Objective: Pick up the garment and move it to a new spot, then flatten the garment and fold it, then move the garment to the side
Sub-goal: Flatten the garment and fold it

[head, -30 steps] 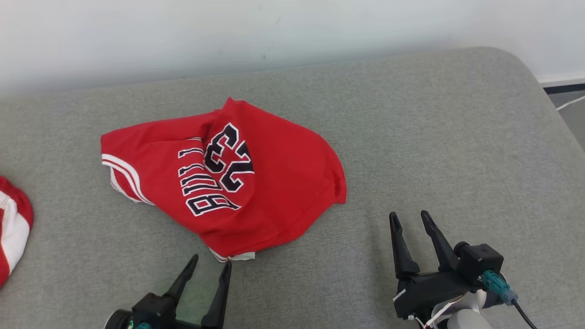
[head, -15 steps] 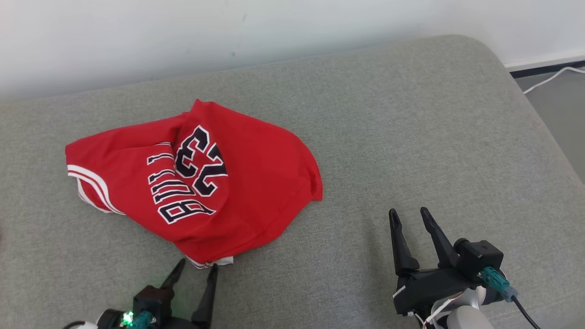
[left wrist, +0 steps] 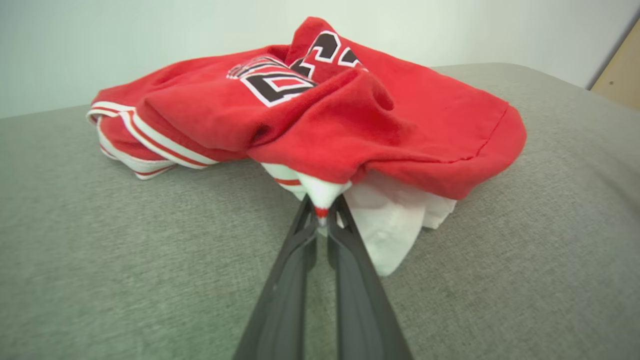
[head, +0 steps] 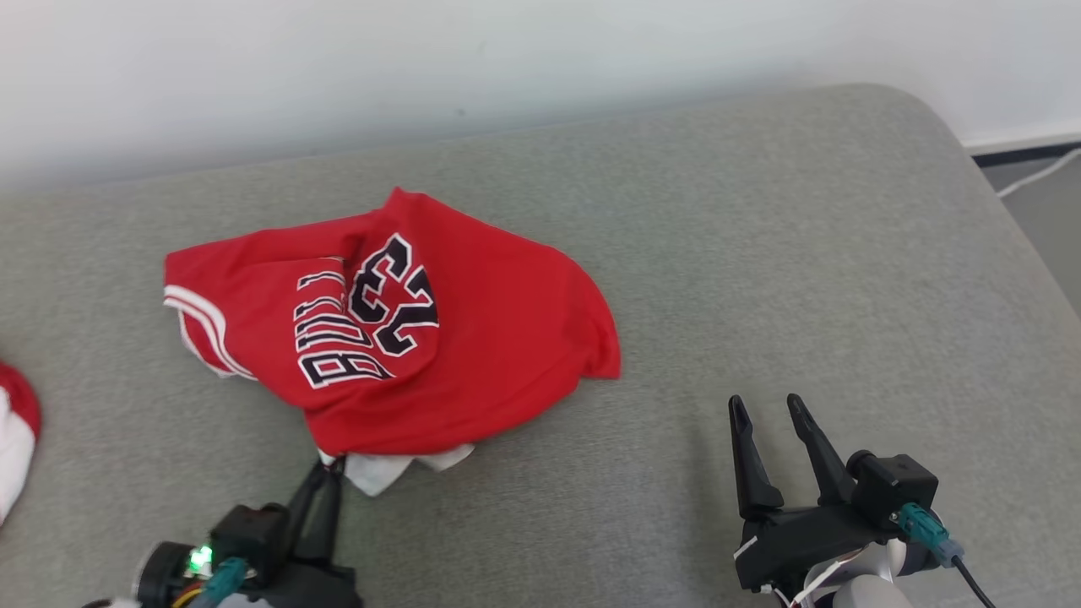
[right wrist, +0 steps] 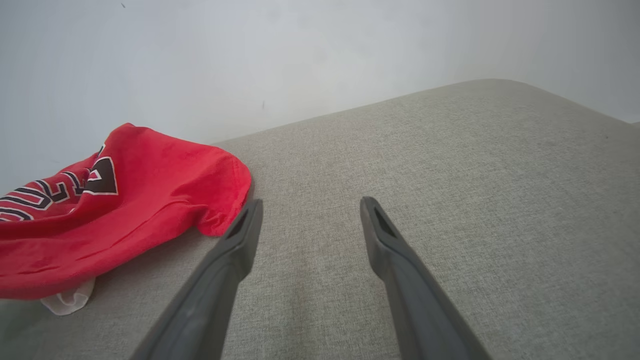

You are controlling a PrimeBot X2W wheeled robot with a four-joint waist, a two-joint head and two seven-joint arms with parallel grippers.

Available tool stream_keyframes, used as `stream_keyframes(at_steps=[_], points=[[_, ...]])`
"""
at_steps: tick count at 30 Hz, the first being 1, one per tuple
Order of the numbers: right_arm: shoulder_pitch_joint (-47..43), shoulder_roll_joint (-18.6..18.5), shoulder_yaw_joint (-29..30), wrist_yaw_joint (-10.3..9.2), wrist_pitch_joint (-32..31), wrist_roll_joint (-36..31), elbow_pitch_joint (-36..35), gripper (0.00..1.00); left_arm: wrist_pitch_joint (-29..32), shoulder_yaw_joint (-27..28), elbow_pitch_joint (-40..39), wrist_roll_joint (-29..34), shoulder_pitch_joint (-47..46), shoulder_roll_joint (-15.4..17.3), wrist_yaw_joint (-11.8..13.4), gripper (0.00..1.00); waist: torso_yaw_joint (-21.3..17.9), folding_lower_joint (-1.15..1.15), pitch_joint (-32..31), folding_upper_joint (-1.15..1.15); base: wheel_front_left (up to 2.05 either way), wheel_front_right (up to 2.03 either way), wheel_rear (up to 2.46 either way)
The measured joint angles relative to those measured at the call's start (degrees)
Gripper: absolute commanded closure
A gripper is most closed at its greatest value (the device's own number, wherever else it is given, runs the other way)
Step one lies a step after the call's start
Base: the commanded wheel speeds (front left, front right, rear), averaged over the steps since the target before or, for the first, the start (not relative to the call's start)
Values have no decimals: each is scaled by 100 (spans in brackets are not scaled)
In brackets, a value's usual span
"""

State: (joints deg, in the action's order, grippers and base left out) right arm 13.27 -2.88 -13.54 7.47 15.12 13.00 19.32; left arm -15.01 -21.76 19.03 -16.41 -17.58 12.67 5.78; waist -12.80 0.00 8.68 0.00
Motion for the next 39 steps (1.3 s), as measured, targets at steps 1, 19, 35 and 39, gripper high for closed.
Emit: stream_keyframes(at_steps=[1,19,35,39], points=[[-4,0,-5,0,0,0,1,0,0,36,-137,71,40,55,51,100,46,0,-14,0,0,0,0],[-157,2,-5,1,-1,43,63,0,1150,-32,-2219,387,1172,1095,330,100,678,0,-304,0,0,0,0],[-158,2,-24,0,-32,-2,202,0,136,-272,-1739,-76,1159,263,87,0,838,0,-335,0,0,0,0],[-188,2,-87,0,-104,-21,281,0,15,172,-2108,-60,1188,82,339,0,927,0,-349,0,0,0,0]])
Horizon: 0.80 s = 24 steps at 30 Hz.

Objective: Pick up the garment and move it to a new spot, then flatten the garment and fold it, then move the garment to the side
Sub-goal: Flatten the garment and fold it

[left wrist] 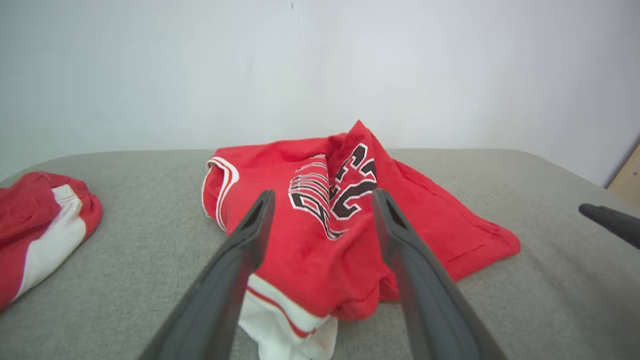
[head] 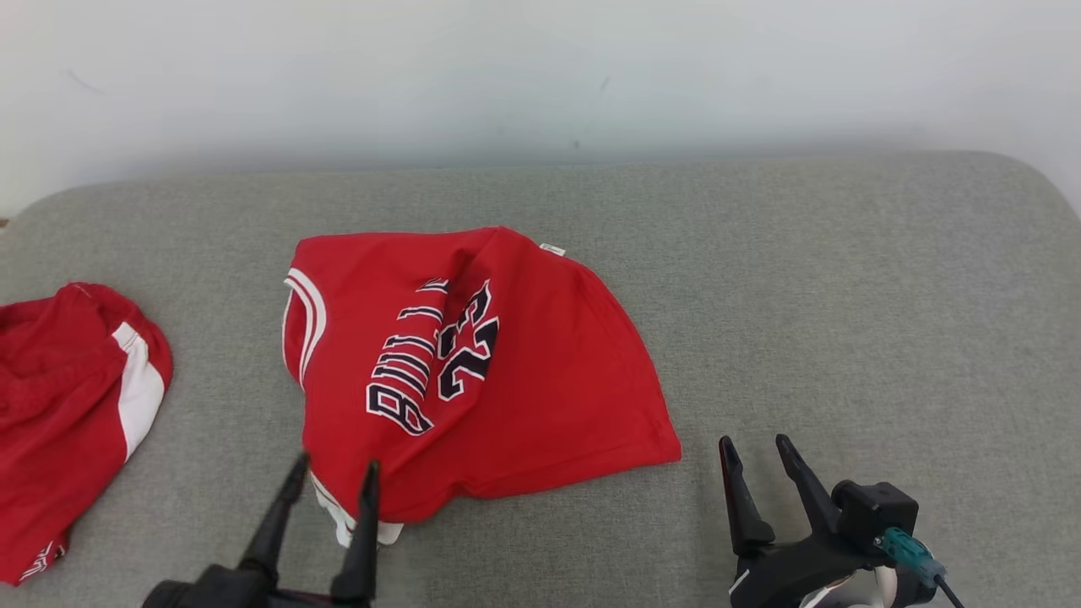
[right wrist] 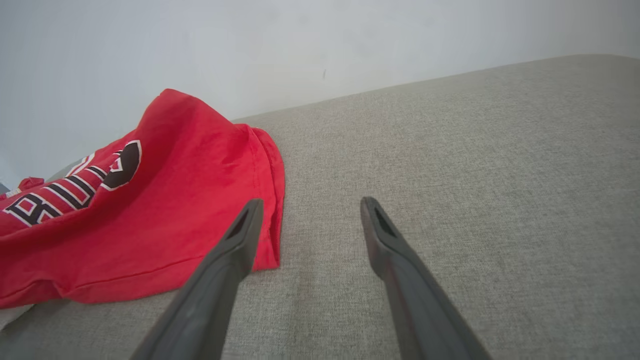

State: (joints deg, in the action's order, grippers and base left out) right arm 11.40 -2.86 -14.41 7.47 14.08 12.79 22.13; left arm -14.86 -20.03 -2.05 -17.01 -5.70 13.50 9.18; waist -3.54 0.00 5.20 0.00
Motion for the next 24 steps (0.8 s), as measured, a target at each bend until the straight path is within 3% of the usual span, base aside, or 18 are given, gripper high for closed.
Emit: stream_keyframes(at_steps=[11,24], points=[[120,-11,-186,0,-257,-131,301,0,-15,1147,-521,452,467,-411,252,0,279,0,-24,0,0,0,0],[803,-187,-432,0,-704,-334,1106,0,-15,1635,-230,701,527,-690,57,0,603,0,38,0,0,0,0]])
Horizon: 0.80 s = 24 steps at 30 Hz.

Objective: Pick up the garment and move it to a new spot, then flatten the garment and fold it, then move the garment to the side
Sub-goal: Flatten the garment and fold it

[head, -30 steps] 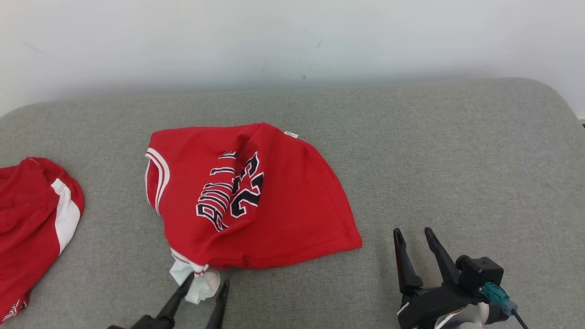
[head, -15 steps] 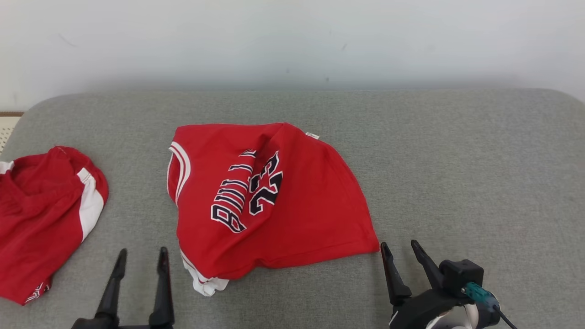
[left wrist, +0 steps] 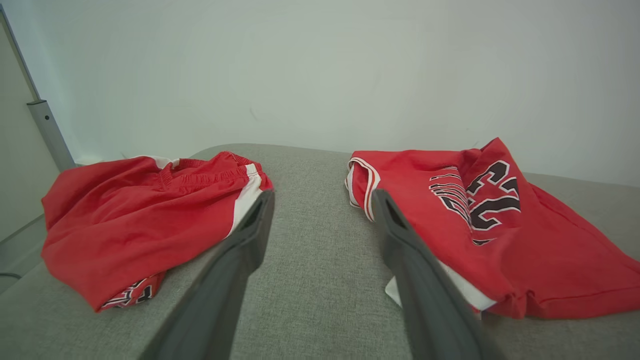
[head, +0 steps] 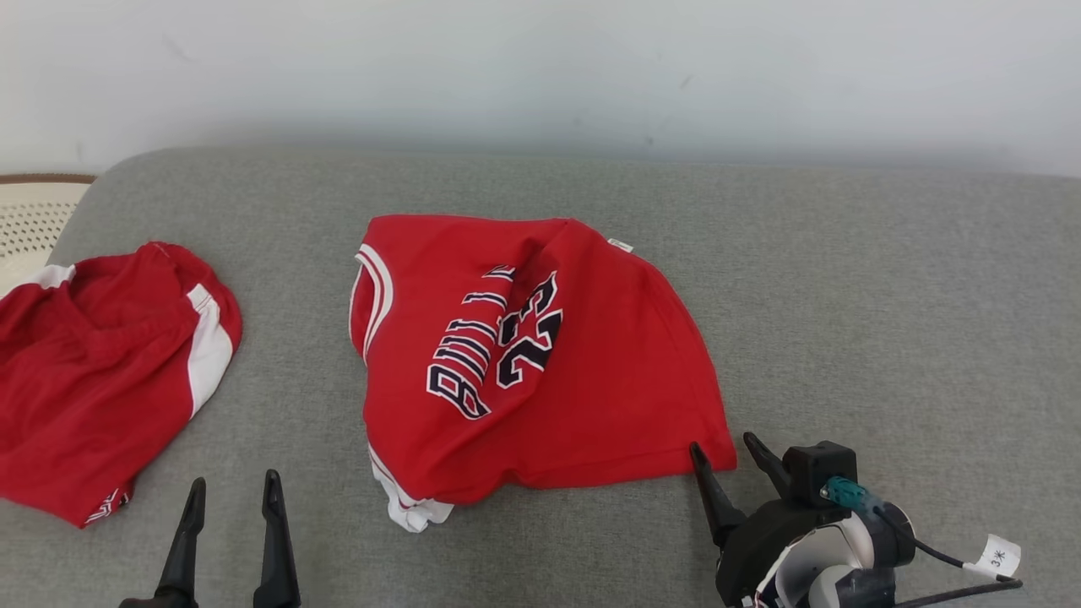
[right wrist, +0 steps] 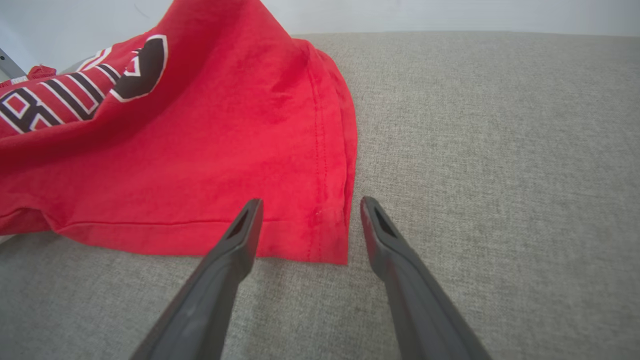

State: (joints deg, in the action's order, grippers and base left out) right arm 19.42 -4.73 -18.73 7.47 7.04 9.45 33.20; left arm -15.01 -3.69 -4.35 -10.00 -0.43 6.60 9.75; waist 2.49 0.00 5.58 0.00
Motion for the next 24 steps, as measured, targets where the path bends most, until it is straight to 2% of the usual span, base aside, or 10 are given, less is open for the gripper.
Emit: stream_keyframes(at_steps=[3,4,5,6,7,15,24], points=[[121,-35,7,0,-33,0,252,0,0,63,30,20,-5,-55,-59,0,77,0,23,0,0,0,0],[154,-40,-1,1,-47,0,331,4,0,78,45,32,-8,-82,-73,0,104,0,30,0,0,0,0],[181,-41,-3,0,-47,0,404,26,0,99,60,41,-10,-102,-112,0,129,0,38,0,0,0,0],[219,-42,-30,0,-38,0,475,71,0,122,70,42,-16,-115,-121,0,153,0,45,0,0,0,0],[246,-40,-36,0,15,1,504,100,0,151,83,46,-18,-129,-162,0,176,0,52,0,0,0,0],[418,-60,103,1,441,48,644,100,0,333,160,133,-2,-211,-260,0,152,0,67,0,0,0,0],[5,-469,864,1,586,15,-274,100,0,365,367,143,11,-311,-408,0,-153,0,99,0,0,0,0]])
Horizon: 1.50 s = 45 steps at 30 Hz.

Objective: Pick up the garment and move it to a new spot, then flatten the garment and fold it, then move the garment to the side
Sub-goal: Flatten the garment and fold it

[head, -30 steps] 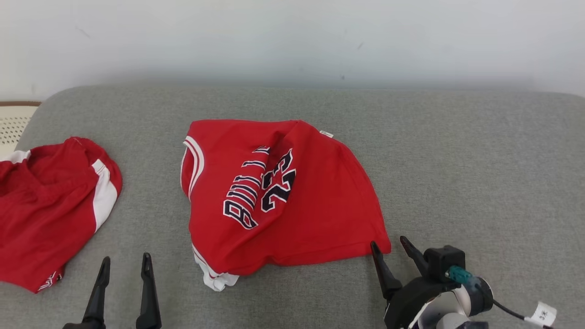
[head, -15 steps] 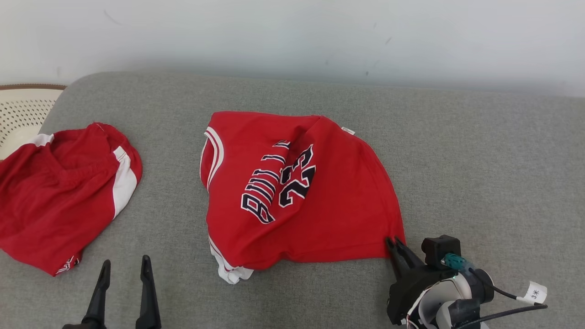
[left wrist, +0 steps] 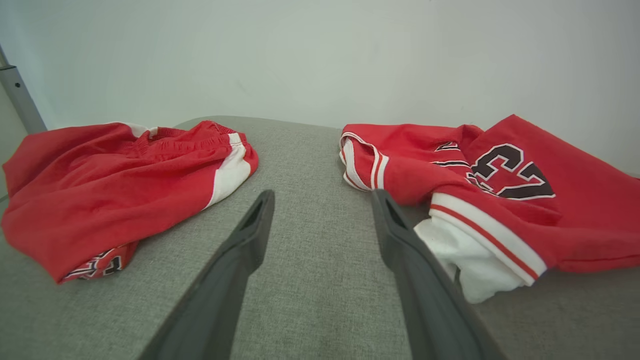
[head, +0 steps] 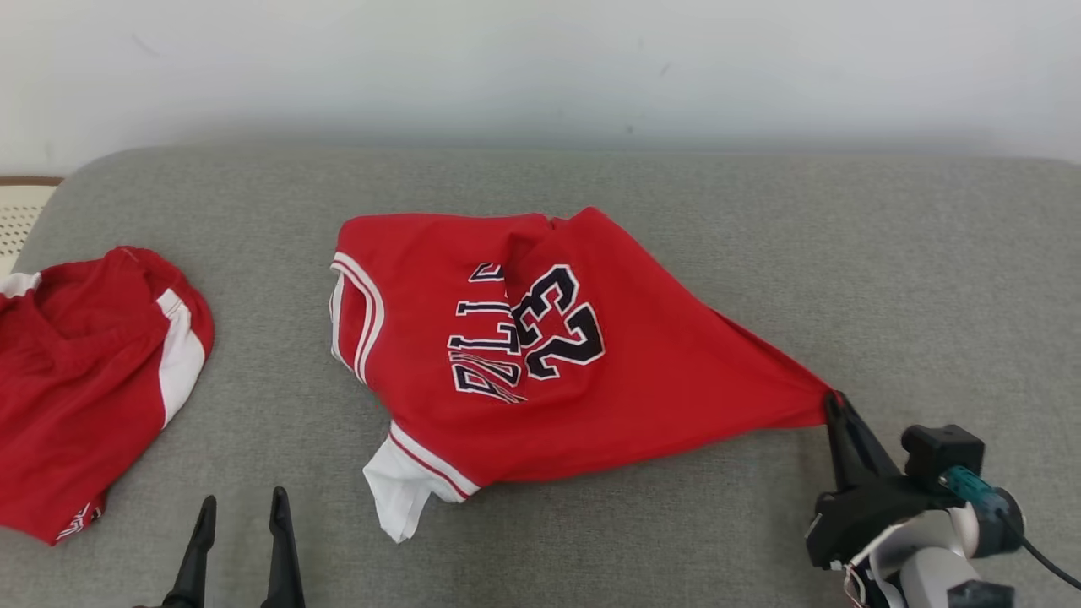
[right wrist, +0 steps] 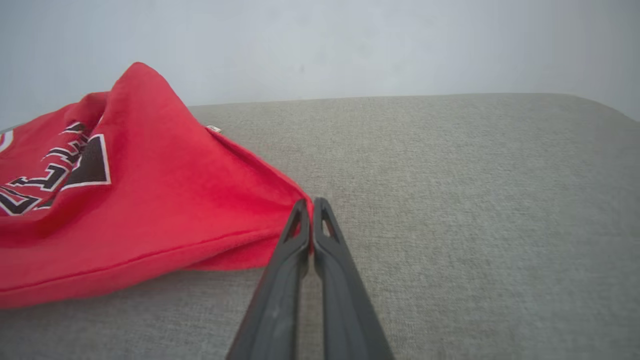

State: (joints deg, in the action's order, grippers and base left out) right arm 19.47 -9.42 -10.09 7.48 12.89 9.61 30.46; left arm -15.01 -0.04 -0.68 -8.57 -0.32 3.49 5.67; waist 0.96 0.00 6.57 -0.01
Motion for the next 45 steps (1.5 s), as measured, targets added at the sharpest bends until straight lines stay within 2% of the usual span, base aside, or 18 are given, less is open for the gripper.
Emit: stream_keyframes(at_steps=[9,17,18,19,32,38,45], points=[[-739,-35,582,0,-517,-92,-1016,100,0,-44,169,4,-80,-36,-68,0,-121,0,56,0,0,0,0],[-1266,40,975,0,-871,-142,-1543,100,0,-10,297,5,-72,-47,-131,0,-145,0,-29,0,0,0,0],[-1299,57,964,0,-888,-146,-1589,53,0,-11,326,5,-69,-49,-156,0,-154,0,-37,1,0,0,0],[-1314,92,950,0,-890,-130,-1623,0,0,-16,352,5,-67,-51,-156,0,-162,0,-44,1,0,0,0],[-1322,171,823,0,-372,-116,-1971,0,0,-140,528,-87,-16,-55,-218,0,-200,0,-137,1,0,0,0],[-1330,272,692,0,-321,-147,-1925,0,0,-572,1058,-238,11,-63,-466,0,-194,0,-174,1,0,0,0],[-1297,353,375,0,-194,-104,-1885,0,-1,-702,1704,-287,-267,-58,-650,0,-360,0,-185,1,0,0,0]])
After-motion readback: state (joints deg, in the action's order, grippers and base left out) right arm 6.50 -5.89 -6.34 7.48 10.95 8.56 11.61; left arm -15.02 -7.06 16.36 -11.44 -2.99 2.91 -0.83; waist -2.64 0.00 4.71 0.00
